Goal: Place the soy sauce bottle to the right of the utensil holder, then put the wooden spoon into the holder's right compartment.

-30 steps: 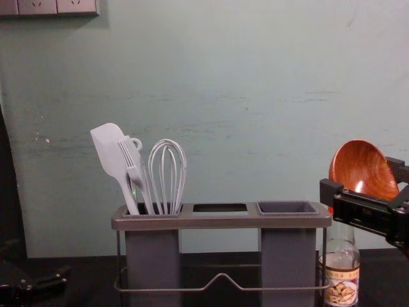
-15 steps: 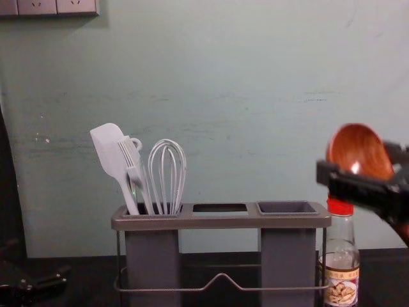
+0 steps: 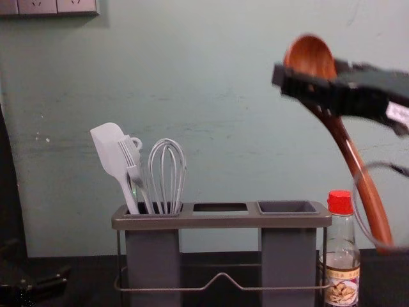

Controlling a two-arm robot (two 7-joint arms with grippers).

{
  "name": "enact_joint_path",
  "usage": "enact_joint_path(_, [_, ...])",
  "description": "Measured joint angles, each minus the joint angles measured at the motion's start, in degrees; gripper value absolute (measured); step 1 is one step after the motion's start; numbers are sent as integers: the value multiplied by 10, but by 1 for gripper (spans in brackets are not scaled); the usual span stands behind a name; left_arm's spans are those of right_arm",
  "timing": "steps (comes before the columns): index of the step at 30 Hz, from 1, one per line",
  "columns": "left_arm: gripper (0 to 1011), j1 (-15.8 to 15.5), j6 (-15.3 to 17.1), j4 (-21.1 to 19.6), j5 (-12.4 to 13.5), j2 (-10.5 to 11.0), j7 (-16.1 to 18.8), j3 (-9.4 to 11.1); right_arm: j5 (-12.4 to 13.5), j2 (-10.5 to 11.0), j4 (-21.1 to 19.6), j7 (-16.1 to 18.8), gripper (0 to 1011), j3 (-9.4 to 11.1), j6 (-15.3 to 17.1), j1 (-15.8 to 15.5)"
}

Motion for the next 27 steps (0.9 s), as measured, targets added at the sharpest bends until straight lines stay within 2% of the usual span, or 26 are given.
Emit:
enact_joint_path(3, [1000,0,0,0,0,0,0,0,3,-5,25,4,838,-7,-30,33])
enact_joint_path(7, [1000,0,0,0,0,0,0,0,1,-10,49,4,838,-15,-62,56])
enact_joint_path(10, [1000,0,0,0,0,0,0,0,13,-20,84,7,838,-21,-92,82])
enact_joint_path(11, [1000,0,0,0,0,0,0,0,13,-20,84,7,838,-21,-92,82])
enact_joint_path(17, [1000,0,0,0,0,0,0,0,65,-46,157,27,838,-21,-150,120])
enact_joint_path(27, [1000,0,0,0,0,0,0,0,112,-74,265,61,838,-16,-221,171])
